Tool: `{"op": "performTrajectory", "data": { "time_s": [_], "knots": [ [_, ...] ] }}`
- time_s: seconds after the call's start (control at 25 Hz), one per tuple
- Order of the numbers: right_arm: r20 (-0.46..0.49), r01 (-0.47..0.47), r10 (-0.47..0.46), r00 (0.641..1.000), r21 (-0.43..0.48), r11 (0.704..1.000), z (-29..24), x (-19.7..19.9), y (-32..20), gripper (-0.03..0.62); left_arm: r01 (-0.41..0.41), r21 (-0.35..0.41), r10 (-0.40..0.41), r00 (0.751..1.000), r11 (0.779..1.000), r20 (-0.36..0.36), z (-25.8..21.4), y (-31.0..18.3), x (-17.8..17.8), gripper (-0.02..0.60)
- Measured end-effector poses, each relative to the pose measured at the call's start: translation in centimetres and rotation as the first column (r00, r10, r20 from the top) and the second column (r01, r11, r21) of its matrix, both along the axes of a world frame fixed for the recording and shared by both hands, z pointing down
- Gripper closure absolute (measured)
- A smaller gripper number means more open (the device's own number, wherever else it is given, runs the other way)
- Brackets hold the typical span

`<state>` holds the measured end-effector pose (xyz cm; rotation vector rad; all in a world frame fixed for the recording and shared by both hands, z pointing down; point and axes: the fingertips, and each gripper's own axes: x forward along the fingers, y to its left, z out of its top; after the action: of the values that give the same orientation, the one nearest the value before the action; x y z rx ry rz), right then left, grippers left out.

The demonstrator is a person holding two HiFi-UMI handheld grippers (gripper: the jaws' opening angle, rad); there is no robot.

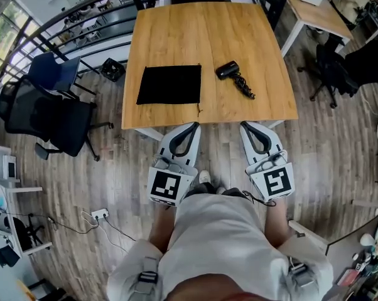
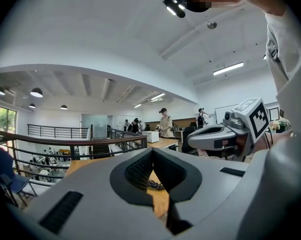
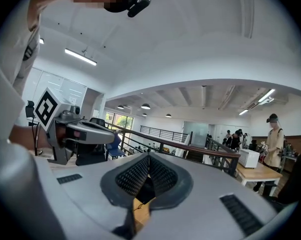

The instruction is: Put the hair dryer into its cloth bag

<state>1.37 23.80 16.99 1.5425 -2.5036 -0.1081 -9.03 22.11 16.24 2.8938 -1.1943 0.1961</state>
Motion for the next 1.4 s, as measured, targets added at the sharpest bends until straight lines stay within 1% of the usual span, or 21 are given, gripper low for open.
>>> {"op": "performTrajectory", "data": {
  "time_s": [0.2, 0.32, 0.72, 1.04, 1.4],
  "knots": [
    [-0.007, -0.046, 0.046, 0.999, -0.005, 0.999, 0.3, -0.3, -2.0, 0.572, -0.037, -0.005, 0.037, 0.999, 0.999, 0.012, 0.7, -2.3, -0.4, 0.561],
    [0.004, -0.065, 0.065, 0.998, -0.009, 0.998, 0.6, -0.4, -3.0, 0.573, -0.057, -0.012, 0.057, 0.998, 0.998, 0.0, 1.2, -3.4, -0.3, 0.561],
    [0.001, -0.11, 0.11, 0.994, -0.027, 0.994, 1.5, 1.2, -6.0, 0.572, -0.108, -0.033, 0.108, 0.994, 0.994, -0.009, 2.0, -6.9, 1.6, 0.561],
    [-0.002, -0.101, 0.101, 0.995, -0.03, 0.994, 2.1, 3.3, -10.0, 0.572, -0.103, -0.038, 0.103, 0.995, 0.994, -0.004, 2.5, -10.8, 3.9, 0.561],
    [0.001, -0.092, 0.092, 0.996, -0.03, 0.995, 2.5, 7.2, -15.7, 0.572, -0.096, -0.04, 0.096, 0.995, 0.995, 0.002, 3.0, -16.3, 7.7, 0.561]
  ]
}}
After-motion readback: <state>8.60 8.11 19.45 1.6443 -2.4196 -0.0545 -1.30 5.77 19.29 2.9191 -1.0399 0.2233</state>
